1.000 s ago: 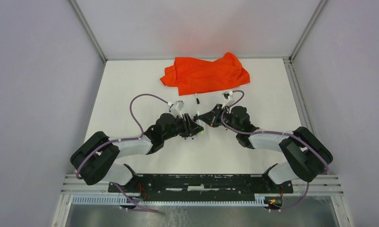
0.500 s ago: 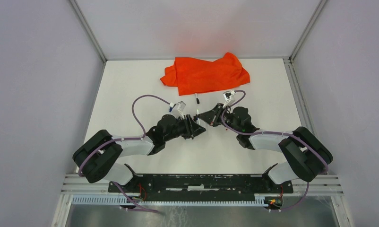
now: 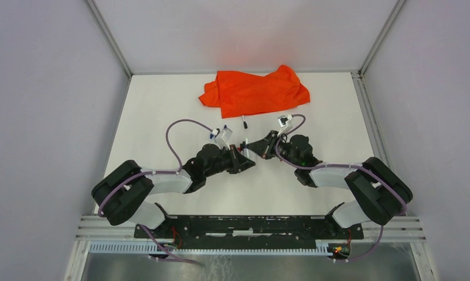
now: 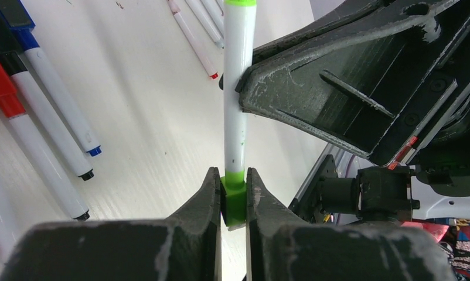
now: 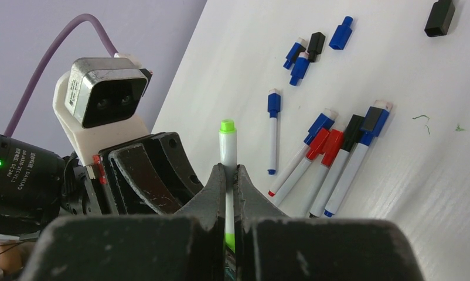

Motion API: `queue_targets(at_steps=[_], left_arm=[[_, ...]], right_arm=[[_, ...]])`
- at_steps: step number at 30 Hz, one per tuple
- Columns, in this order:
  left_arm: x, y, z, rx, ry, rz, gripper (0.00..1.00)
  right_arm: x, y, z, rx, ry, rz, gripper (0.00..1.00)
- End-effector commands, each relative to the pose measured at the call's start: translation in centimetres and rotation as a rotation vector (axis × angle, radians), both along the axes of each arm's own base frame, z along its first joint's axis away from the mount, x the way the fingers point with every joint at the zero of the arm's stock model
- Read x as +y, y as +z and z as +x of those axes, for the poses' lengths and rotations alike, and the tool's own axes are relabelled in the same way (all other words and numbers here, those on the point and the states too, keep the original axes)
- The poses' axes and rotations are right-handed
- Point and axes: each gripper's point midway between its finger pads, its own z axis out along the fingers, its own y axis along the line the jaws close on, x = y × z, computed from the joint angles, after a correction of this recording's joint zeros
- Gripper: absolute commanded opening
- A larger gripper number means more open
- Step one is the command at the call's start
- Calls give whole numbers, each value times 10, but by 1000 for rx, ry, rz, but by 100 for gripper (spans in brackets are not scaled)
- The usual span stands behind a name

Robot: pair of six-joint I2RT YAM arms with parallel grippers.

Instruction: Open the pen caps

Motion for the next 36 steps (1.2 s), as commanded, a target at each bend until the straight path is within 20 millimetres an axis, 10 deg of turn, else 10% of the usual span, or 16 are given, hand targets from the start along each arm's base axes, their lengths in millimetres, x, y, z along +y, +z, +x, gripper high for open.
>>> queue_targets(at_steps=[1, 11, 36], left_arm=[[-1, 4, -6, -36, -38, 12, 2], [-6, -3, -6, -22, -69, 127, 2], [-21, 5, -11, -37, -79, 141, 2]], right_arm=[[2, 17, 0, -81, 30, 25, 0], [3, 1, 0, -94, 71, -86, 18], [3, -27, 0, -68, 74, -174, 12]])
